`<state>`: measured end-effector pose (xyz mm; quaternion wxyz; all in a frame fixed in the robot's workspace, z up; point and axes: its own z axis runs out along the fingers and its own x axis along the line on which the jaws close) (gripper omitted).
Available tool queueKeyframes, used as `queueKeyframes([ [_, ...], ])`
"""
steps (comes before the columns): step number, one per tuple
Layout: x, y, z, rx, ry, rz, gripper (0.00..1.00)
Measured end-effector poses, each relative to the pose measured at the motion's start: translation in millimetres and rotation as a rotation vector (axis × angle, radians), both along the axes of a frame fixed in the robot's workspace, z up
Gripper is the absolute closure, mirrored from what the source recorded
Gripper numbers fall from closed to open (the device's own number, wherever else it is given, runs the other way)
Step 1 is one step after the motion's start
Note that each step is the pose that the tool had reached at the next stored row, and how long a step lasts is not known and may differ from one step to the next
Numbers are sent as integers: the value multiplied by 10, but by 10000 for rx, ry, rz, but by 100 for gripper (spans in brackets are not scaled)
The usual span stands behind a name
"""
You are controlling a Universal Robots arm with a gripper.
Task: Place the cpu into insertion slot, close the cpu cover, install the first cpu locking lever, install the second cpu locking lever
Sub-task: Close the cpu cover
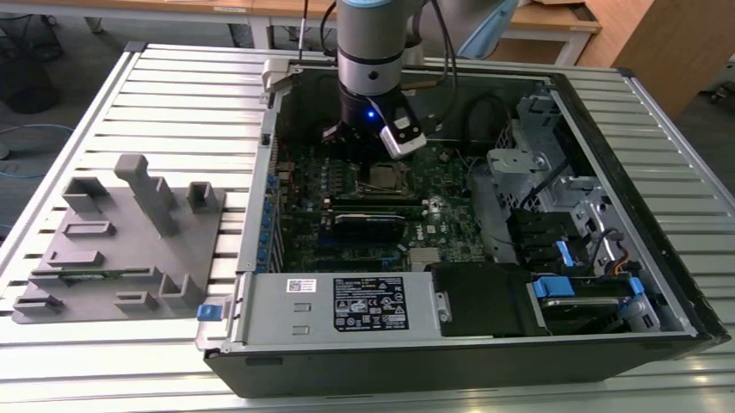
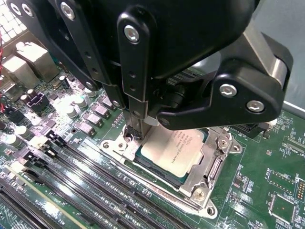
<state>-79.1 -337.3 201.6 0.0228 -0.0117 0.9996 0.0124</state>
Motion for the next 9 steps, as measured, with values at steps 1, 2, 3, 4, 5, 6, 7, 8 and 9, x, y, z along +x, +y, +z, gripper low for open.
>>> queueKeyframes([
  [1, 0, 0, -2, 1, 0, 0, 90],
  [2, 1, 1, -8, 5, -4, 0, 90],
  [3, 0, 1, -13, 3, -2, 0, 90],
  [4, 0, 0, -17, -2, 0, 0, 90],
  [5, 0, 0, -23, -5, 1, 0, 90],
  [6, 0, -1, -28, -12, 3, 1, 90],
  [7, -1, -1, -32, -18, 5, 0, 90],
  [8, -1, -1, -36, -20, 5, 0, 90],
  [9, -1, -1, -37, -20, 5, 0, 90],
])
